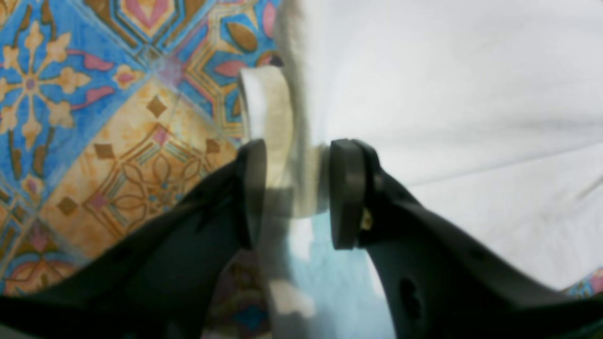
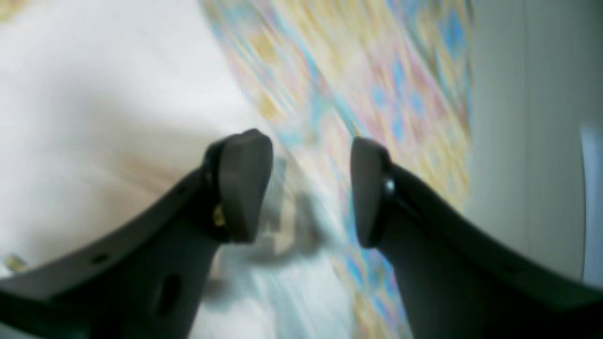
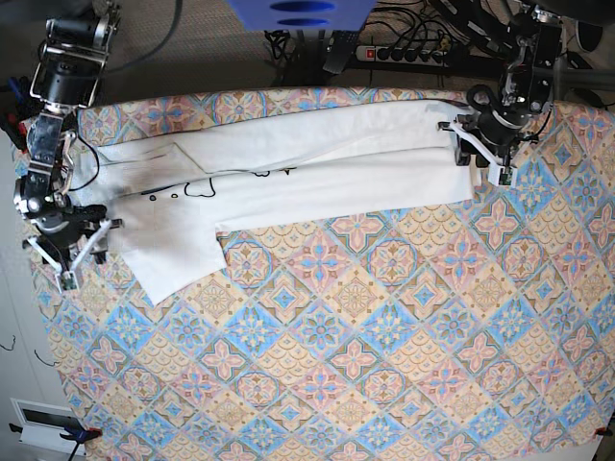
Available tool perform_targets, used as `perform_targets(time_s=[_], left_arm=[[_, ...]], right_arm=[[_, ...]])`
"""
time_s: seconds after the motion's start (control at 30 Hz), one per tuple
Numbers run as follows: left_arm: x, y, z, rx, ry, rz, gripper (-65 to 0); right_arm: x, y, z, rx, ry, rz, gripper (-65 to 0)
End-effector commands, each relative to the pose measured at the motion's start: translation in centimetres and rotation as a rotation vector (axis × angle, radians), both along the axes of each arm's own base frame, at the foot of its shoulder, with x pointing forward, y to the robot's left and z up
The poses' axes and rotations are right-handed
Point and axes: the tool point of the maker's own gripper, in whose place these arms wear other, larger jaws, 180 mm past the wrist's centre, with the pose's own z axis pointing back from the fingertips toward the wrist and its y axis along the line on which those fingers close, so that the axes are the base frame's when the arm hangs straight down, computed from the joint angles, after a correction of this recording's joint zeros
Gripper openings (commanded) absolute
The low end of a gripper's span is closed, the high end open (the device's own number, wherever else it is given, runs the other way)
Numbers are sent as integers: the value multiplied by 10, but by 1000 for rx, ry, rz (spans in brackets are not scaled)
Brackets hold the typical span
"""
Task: Fold the T-shirt properly
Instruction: 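Move the right gripper to the sleeve and hem corner and grasp it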
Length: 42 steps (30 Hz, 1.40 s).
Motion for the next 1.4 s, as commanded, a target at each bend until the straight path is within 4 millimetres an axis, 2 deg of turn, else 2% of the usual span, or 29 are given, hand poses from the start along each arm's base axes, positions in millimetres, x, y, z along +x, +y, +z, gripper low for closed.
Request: perform_targets(time_s=[0.0,0.1,0.13,0.43,0.57,0.67,0.77,0.93,1.37], left_arm=[[9,4,10,8,-41,-1,-424],[8,4,10,8,-39,-1,-427],[8,4,10,8,-39,-1,-427],[6,-2,7,-13,-37,10,-427],[7,6,9,-10,-47,41,-427],[7,4,9,-20,-50,53,-427],[7,4,9,-20,-50,53,-427],[7,3,9,-21,-50,54,-427],[7,3,9,-21,-50,54,-427]], right_arm=[[12,-3,16,-26,-39,13,-356],[39,10,33,-26,-82,50,-357],[44,12,31,-19,-74,54,-357],[68,32,-18,63,15,99,-358],[79,39,-33,91,34,113,-358],[76,42,-49,113,47,119,-358],[65,40,-68,134,81,107,-356],[83,35,-59,169,28,77,-355],[72,31,-76,207,24,45,-354]])
